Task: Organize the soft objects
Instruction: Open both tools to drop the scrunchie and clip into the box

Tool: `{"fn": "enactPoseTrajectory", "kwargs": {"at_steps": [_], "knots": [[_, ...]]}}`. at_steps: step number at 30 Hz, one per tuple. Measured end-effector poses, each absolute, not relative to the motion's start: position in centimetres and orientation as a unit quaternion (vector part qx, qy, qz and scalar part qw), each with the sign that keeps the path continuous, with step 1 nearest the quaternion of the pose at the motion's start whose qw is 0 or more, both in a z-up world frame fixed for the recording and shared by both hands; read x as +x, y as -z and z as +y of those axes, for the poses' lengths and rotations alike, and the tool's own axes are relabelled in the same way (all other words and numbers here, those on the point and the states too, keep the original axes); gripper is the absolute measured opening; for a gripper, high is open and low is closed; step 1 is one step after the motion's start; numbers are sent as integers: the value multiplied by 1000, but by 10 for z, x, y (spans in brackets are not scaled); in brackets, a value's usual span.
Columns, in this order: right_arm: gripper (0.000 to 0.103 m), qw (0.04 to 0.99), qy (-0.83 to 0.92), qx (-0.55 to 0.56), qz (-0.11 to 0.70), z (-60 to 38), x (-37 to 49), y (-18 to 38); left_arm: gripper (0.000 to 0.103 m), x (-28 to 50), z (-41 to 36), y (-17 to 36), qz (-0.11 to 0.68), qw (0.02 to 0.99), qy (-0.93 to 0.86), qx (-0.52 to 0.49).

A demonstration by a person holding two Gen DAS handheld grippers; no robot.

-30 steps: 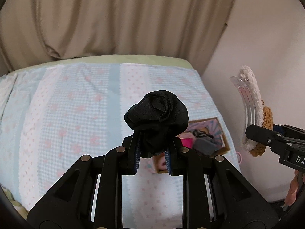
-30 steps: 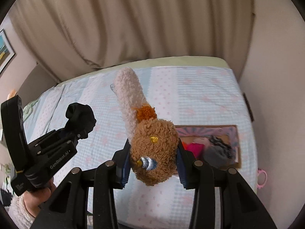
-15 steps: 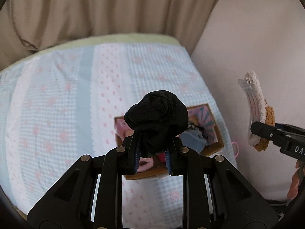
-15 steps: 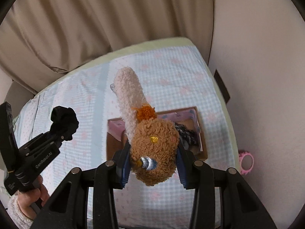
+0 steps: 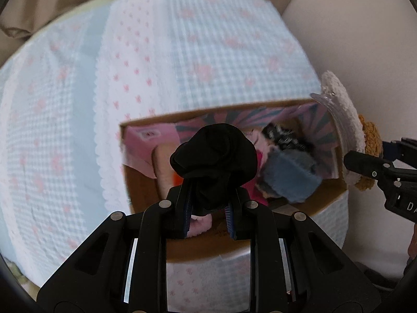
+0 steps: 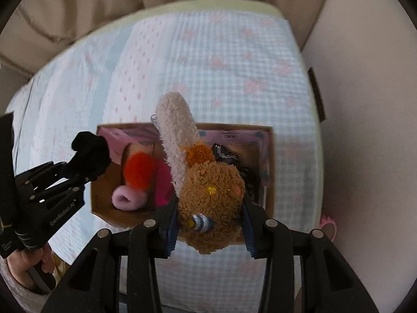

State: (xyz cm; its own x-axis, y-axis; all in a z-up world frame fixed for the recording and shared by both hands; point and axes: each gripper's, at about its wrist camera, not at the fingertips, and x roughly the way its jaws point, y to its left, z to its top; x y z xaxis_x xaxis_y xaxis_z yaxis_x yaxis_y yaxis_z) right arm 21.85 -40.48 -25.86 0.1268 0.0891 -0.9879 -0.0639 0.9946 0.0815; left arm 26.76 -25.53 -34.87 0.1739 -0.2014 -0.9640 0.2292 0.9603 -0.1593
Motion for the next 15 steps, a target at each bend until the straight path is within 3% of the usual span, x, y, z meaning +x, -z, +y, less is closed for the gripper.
{"fn": "enactPoseTrajectory", "kwargs": {"at_steps": [10,12,13,14,15], "knots": [[40,722,-76,-57,685,-394,232,320,19,274,-268,390,658,735,154,54],[47,714,-86,-80,690,-390,236,328,32,275,-272,392,663,729,158,68],[57,715,-87,-93,688,-389,237,330,64,276,-274,394,665,725,159,75],[75,719,-87,-102,682,-389,237,331,100,275,-275,393,663,727,159,80],[87,720,-89,-102,680,-390,238,332,102,274,-275,392,656,732,162,84]]}}
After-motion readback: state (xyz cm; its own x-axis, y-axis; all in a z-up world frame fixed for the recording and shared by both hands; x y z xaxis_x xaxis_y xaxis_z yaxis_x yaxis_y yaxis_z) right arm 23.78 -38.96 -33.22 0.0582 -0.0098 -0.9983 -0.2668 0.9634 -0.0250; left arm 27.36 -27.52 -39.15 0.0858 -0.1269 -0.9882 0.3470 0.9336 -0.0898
